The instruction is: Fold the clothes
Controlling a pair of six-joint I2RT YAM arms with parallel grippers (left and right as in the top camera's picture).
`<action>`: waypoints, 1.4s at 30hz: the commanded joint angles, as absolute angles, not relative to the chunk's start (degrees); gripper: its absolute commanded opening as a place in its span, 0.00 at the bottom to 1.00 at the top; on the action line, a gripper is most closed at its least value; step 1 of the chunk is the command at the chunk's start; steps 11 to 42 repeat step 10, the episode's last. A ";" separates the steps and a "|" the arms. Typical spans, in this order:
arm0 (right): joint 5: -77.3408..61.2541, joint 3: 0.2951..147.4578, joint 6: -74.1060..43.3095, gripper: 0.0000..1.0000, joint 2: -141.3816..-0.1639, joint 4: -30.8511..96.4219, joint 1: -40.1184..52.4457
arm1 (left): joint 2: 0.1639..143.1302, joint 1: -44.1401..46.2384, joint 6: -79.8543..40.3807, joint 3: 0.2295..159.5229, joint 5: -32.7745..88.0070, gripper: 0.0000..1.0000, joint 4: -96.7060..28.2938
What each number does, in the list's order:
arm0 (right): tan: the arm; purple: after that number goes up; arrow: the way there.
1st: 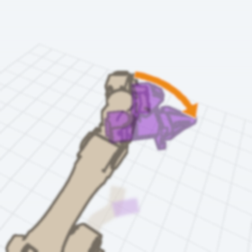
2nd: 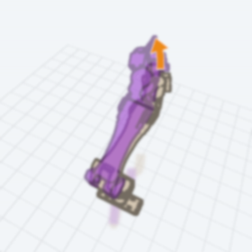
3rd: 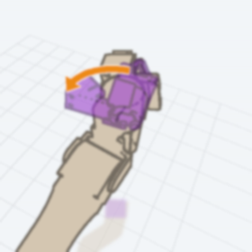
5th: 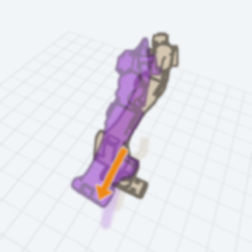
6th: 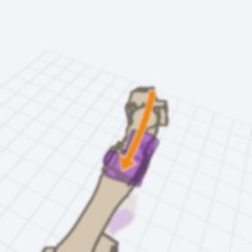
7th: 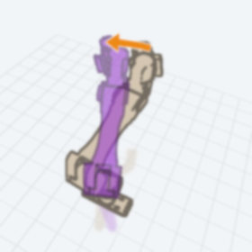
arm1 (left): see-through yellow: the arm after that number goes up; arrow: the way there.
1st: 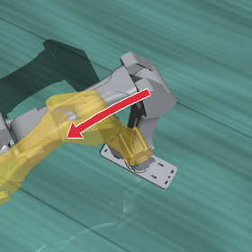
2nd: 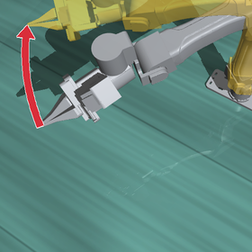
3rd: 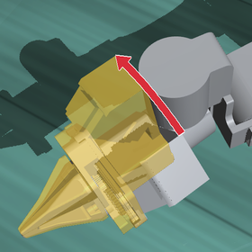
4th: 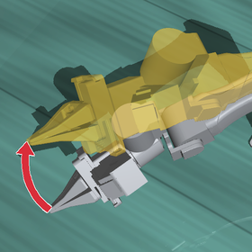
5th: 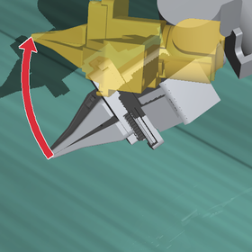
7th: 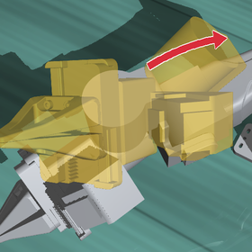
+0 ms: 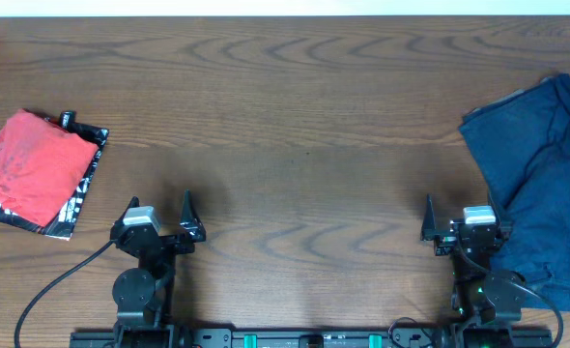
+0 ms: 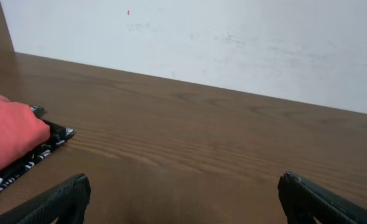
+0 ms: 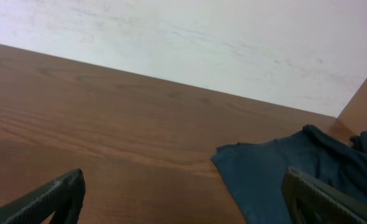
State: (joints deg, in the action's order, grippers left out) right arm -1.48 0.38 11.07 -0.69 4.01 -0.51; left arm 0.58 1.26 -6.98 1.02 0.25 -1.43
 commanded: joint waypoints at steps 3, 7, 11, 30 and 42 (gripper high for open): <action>-1.32 0.32 11.40 0.99 -0.32 4.25 -0.91 | 0.23 1.41 -5.80 0.23 -0.45 0.98 -4.08; -1.30 0.32 11.42 0.99 -0.34 4.25 -0.91 | 0.23 1.41 -5.80 0.23 -0.47 0.98 -4.08; -1.30 0.32 11.42 0.99 -0.32 4.25 -0.91 | 0.23 1.41 -5.80 0.23 -0.47 0.98 -4.08; -1.30 0.32 11.42 0.99 -0.32 4.25 -0.91 | 0.23 1.41 -5.80 0.23 -0.47 0.98 -4.08; -1.30 0.32 11.42 0.99 -0.32 4.25 -0.91 | 0.23 1.41 -5.80 0.23 -0.47 0.98 -4.08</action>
